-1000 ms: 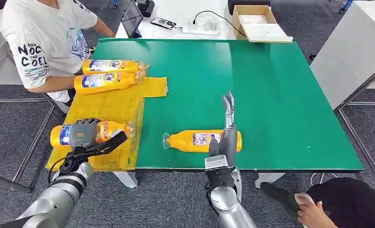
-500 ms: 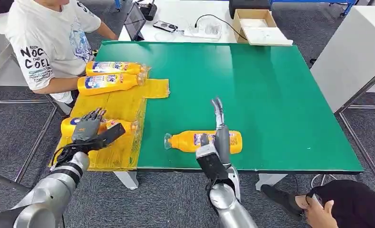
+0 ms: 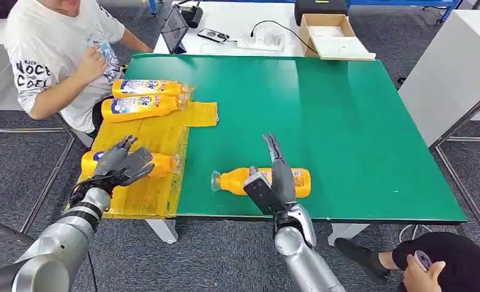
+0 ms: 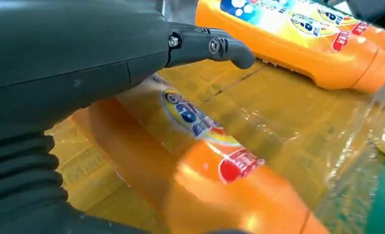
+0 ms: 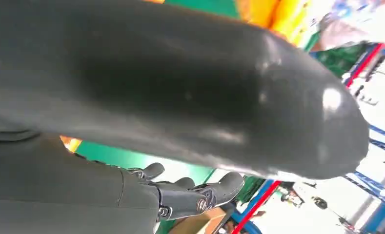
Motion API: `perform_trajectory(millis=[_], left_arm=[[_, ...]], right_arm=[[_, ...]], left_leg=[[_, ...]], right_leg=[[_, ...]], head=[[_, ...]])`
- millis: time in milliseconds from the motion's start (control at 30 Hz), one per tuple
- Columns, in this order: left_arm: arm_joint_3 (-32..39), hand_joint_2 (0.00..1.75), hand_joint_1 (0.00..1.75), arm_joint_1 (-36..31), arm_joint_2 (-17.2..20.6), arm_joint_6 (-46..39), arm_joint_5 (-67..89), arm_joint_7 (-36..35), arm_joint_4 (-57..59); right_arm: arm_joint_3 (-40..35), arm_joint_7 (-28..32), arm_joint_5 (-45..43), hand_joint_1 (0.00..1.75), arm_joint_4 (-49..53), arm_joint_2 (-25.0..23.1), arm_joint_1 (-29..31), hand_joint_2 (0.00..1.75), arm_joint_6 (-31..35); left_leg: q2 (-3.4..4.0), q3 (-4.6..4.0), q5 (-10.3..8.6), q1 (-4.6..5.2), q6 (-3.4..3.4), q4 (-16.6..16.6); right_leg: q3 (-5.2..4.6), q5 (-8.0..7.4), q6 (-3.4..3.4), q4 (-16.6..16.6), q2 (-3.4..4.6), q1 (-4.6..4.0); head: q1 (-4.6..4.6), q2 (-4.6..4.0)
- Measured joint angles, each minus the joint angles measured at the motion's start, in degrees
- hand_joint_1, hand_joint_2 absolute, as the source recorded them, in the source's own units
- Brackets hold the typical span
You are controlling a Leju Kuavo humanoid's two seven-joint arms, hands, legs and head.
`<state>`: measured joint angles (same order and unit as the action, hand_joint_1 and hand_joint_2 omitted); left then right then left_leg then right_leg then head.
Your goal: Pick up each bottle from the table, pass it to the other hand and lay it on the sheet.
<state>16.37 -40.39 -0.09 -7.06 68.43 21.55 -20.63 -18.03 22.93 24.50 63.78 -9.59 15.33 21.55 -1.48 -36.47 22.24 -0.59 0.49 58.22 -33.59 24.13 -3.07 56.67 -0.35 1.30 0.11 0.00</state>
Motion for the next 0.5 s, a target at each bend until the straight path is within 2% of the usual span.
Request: perform_trajectory(millis=[133,267,300,400,500], left_arm=[[0.67,0.0,0.0,-0.18,0.0,4.22,-3.24,1.11,-0.22],[1.92,0.0,0.0,-0.3,0.02,10.04,-7.56,2.99,-0.28],[1.94,0.0,0.0,-0.15,0.09,11.59,-8.39,3.61,-0.35],[1.94,0.0,0.0,-0.21,0.55,15.52,-10.45,4.96,-0.44],[1.94,0.0,0.0,-0.05,0.79,15.25,-12.53,6.43,-0.55]], right_arm=[[1.99,-0.79,1.36,0.0,-1.9,0.63,1.58,0.0,0.41],[3.21,-4.6,5.38,0.0,-4.57,2.1,3.56,0.0,0.44],[3.43,-5.8,6.49,0.0,-5.53,2.62,4.32,1.75,-0.31],[3.87,-9.18,8.83,0.0,-9.56,4.77,7.46,1.75,-5.76],[3.87,-10.62,10.89,0.0,-14.71,6.6,10.83,1.75,-11.79]], left_leg=[[-0.09,0.06,-0.02,0.04,0.02,0.0],[-0.1,0.14,-0.02,0.07,0.03,0.0],[-0.09,0.13,-0.03,0.07,0.03,0.0],[0.05,0.12,-0.09,0.08,0.07,0.0],[0.23,0.11,-0.11,0.08,0.09,0.01]], right_leg=[[0.1,0.0,-0.01,0.0,-0.1,0.04],[0.3,-0.02,-0.03,0.0,-0.11,0.05],[0.57,-0.05,-0.05,0.0,-0.1,0.04],[0.71,-0.25,-0.09,0.01,-0.04,0.04],[0.65,-0.27,-0.09,0.01,0.0,0.04]], head=[[0.0,0.0],[0.0,0.0],[-0.02,0.0],[0.02,0.0],[0.02,0.0]])
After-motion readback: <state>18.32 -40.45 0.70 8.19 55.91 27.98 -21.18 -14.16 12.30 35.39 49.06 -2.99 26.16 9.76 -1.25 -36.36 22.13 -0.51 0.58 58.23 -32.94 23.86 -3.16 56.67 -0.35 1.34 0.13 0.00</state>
